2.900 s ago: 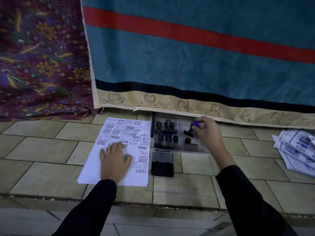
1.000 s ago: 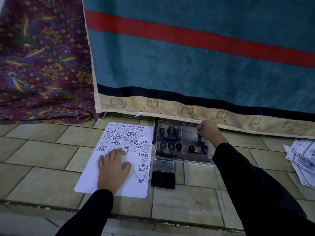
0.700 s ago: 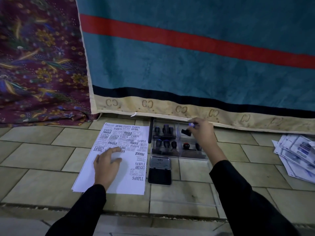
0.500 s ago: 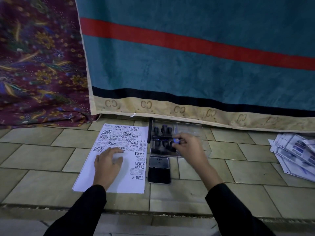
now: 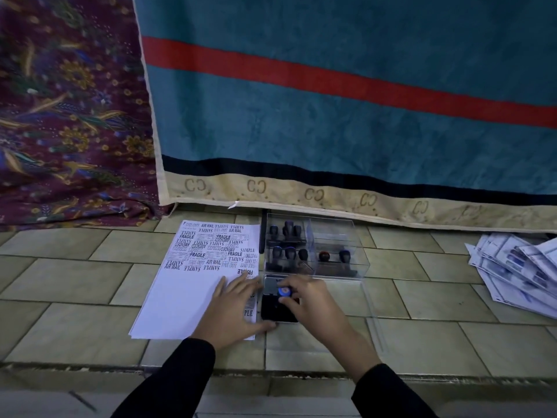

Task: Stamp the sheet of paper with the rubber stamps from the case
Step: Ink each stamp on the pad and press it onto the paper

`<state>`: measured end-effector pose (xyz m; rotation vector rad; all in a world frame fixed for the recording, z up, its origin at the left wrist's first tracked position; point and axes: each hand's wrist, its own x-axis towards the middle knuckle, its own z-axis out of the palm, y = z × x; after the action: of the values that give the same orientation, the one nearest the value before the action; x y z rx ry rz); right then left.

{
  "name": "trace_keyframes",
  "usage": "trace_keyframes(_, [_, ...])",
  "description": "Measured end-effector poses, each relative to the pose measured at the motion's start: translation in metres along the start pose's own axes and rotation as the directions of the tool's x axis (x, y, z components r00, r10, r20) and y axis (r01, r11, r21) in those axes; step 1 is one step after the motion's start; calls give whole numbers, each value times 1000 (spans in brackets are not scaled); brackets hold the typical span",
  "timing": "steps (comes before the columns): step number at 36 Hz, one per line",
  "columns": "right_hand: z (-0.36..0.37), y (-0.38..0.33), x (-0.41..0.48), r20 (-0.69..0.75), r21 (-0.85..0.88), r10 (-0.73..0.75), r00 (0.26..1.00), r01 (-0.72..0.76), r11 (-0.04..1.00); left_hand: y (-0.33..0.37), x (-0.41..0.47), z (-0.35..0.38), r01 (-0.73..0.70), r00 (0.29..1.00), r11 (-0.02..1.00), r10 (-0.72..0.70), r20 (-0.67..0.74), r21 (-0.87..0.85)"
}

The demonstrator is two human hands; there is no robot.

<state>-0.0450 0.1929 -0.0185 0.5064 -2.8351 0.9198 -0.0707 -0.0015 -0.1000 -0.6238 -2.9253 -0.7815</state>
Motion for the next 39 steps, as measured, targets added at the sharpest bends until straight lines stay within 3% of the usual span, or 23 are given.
trace_keyframes(19, [14, -8, -2, 9, -127, -34, 999, 35, 991, 0, 0, 3, 34, 999, 999, -34, -29, -12])
trace_keyframes(26, [7, -9, 14, -11, -82, 42, 999, -43, 996, -1, 0, 4, 28, 999, 1000, -27, -37, 6])
trace_keyframes(33, [17, -9, -2, 41, -167, -10, 999, 17, 986, -3, -2, 7, 13, 998, 1000, -13, -68, 0])
trace_keyframes(39, [9, -7, 18, -21, -113, 64, 998, -66, 991, -3, -2, 6, 14, 998, 1000, -13, -63, 8])
